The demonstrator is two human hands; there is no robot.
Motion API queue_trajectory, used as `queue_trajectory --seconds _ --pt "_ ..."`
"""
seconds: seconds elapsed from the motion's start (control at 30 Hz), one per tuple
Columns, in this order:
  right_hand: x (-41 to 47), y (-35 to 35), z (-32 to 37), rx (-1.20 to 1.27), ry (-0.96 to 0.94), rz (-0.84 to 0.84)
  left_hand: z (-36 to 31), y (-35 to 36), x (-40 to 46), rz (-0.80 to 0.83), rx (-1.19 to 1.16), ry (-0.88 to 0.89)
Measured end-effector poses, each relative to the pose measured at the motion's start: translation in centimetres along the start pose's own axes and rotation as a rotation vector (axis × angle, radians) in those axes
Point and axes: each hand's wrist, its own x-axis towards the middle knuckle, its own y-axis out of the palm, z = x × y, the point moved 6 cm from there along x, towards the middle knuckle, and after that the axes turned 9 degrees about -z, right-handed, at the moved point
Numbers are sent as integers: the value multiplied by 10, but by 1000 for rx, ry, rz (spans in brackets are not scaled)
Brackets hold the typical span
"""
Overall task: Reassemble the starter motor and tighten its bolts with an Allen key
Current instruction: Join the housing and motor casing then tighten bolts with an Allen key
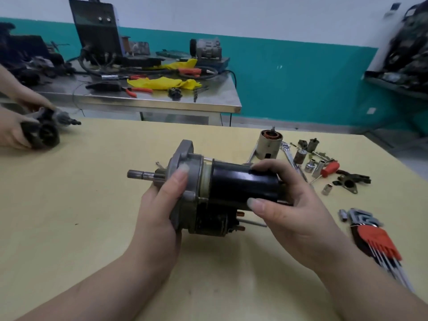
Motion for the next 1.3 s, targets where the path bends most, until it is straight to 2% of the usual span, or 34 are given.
queue_trajectory --seconds 0.17,0.33,0.47,0.6,0.7,0.93,1.13,1.3 --pt "-9 4 7 -294 -152 -132 5 -8 3 16 -78 -20" --pt "-23 22 19 -517 -411 -223 15 -12 11 0 -244 -205" --pt "-28 35 19 -603 -512 -151 19 -14 13 28 -305 -317" --pt "-35 40 25 -707 -683 -69 21 -12 9 115 -344 -414" --pt "-36 41 31 -726 -762 -69 20 -13 7 208 -367 -451" --pt "-40 39 37 -718 -802 -153 19 -9 1 358 -460 -603" --pt "-35 33 31 -685 -761 -180 23 -8 3 248 -366 -512" --pt "-29 28 24 -599 -638 -226 28 -8 3 162 -317 -528"
